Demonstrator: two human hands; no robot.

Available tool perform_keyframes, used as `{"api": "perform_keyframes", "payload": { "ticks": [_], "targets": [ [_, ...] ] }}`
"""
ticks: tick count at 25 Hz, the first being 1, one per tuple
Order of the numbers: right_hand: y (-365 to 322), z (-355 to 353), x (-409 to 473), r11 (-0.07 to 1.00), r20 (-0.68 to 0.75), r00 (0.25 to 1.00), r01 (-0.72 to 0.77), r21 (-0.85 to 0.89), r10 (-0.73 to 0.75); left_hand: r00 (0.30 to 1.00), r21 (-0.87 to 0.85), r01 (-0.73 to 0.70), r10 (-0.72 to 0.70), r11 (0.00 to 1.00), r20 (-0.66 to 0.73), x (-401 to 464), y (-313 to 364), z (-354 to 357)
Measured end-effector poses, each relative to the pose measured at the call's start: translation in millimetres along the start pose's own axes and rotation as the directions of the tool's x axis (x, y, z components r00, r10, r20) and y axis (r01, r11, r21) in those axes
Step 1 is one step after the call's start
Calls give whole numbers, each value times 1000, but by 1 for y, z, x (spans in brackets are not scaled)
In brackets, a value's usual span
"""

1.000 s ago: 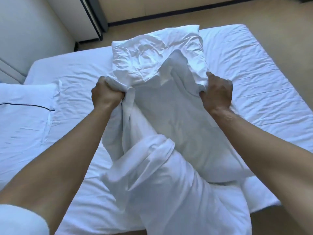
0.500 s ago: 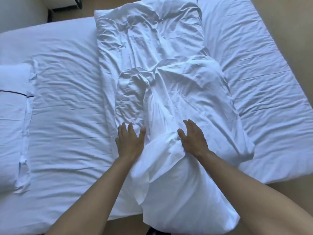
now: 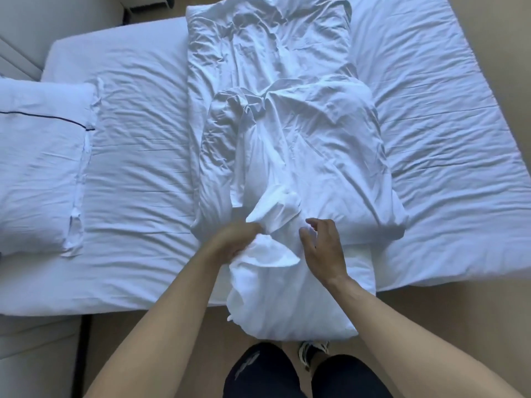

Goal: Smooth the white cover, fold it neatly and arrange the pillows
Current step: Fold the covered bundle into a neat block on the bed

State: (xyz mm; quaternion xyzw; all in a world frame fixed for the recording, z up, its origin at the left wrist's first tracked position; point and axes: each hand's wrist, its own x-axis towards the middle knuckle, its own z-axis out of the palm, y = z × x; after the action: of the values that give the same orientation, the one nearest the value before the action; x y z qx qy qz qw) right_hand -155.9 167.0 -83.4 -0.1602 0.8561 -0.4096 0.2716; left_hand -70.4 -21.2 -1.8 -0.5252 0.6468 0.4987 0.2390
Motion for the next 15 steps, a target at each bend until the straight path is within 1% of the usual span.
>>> {"api": "perform_keyframes", "payload": {
  "ticks": [1,2,3,4,5,6,7,8,9,10,12,13,14,15],
  "targets": [
    [-9,-10,-10,997,-25,999,46,65,-44,999,-243,11,-2,970,37,-8,18,7],
    [-20,-21,-19,988,-32,997,67,136,-63,998,-431,19,12,902,69,-13,36,12],
    [-29,-31,-28,974,-22,997,74,213,-71,994,-571,32,37,820,107,-16,54,16],
    [-35,-42,-35,951,3,998,65,302,-69,981,-699,61,86,713,173,-15,73,19],
    [-37,-51,-40,918,46,997,38,395,-61,952,-821,115,174,560,251,-11,90,22],
    [-37,-60,-44,889,108,993,0,458,-55,926,-912,175,253,371,281,-2,103,26],
    [-35,-68,-47,884,162,985,-20,467,-63,929,-961,219,264,169,259,6,116,30],
    [-33,-75,-50,909,206,975,-14,417,-79,950,-979,204,242,-1,198,15,127,32],
    [-31,-78,-55,946,239,967,4,324,-86,965,-974,174,222,-145,140,23,136,33],
    [-31,-78,-58,979,253,964,30,202,-82,971,-960,159,214,-230,109,26,147,31],
    [-31,-64,-62,996,266,962,80,-50,-64,961,-928,192,252,-318,112,35,171,25],
    [-30,-50,-62,983,241,969,100,-155,-61,950,-925,216,285,-312,126,37,184,22],
    [-30,-35,-55,972,183,982,87,-220,-46,934,-924,254,322,-287,157,41,194,17],
    [-34,-19,-42,971,105,994,34,-236,-9,919,-921,296,340,-256,201,45,202,13]
  ]
}}
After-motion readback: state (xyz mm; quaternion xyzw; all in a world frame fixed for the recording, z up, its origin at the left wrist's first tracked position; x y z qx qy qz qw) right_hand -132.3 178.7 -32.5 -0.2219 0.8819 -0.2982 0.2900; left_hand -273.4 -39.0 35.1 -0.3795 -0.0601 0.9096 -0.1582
